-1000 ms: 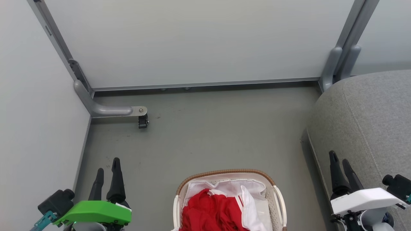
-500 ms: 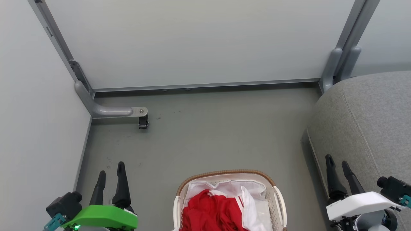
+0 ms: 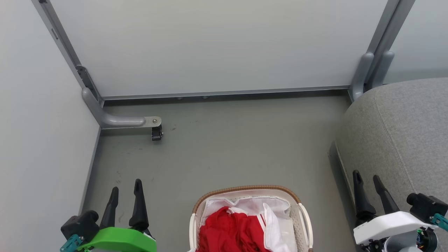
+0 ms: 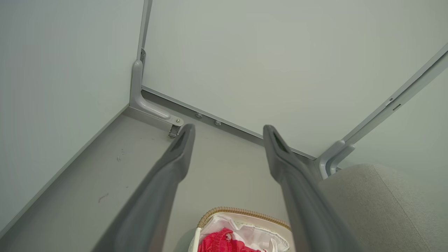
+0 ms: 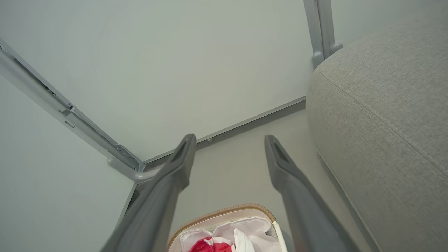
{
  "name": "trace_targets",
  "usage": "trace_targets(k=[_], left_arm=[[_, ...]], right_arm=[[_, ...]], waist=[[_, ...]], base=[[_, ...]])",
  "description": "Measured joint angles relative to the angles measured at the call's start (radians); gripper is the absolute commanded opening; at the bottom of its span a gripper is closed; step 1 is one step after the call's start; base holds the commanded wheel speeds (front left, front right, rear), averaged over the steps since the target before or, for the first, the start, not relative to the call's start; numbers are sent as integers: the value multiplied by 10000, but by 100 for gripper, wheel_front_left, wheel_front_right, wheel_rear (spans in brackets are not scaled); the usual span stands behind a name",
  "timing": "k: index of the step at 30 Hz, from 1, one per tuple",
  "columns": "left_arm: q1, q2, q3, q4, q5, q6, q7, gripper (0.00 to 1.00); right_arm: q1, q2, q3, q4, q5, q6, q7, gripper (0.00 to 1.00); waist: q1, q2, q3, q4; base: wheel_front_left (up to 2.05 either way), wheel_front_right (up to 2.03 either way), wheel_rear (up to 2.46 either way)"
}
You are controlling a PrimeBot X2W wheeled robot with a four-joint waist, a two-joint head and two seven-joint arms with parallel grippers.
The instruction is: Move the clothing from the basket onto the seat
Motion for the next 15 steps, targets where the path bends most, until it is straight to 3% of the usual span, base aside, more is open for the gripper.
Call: trace_targets(k=[15], left_arm=[[95, 15, -236, 119, 968, 56, -307, 100]], right_arm=[[49, -27, -4, -4, -1047, 0, -316, 100]], waist=[[0, 0, 45, 20]], base=[[0, 0, 0]])
